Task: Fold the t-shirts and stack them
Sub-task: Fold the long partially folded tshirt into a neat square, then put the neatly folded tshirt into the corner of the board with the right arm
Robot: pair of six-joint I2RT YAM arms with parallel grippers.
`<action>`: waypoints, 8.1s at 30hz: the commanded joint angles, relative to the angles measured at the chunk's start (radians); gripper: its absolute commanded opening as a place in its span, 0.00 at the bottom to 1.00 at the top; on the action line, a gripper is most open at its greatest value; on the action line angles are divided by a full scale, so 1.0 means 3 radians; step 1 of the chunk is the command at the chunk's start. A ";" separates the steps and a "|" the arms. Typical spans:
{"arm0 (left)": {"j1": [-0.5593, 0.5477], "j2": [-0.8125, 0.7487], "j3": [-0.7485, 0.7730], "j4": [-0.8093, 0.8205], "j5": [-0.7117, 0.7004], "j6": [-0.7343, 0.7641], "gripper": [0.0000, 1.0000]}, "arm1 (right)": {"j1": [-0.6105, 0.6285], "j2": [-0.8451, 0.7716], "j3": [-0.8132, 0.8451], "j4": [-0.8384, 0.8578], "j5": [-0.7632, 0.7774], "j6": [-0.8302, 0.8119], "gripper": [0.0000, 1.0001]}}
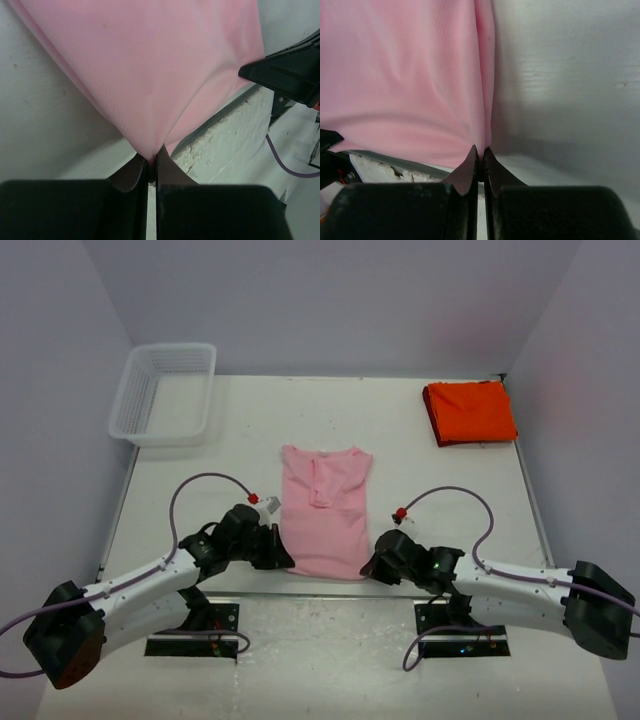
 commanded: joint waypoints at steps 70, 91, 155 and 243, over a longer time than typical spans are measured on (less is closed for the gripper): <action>0.1238 0.3874 0.3576 0.1864 0.1581 0.0408 0.00 | -0.2279 0.4371 0.5637 -0.1385 -0.3020 -0.2481 0.00; 0.1182 0.4085 0.2647 0.2085 0.1378 0.0239 0.00 | -0.2366 0.4357 0.4677 -0.1309 -0.2588 -0.1867 0.00; 0.0395 0.1196 0.1276 -0.0027 -0.0325 0.0935 0.00 | -0.1180 0.2761 0.3172 -0.0843 -0.0384 -0.2557 0.00; 0.0277 0.1824 0.1818 0.0034 -0.0790 0.0654 0.01 | -0.2330 0.1134 0.1106 0.0164 -0.2220 -0.2450 0.99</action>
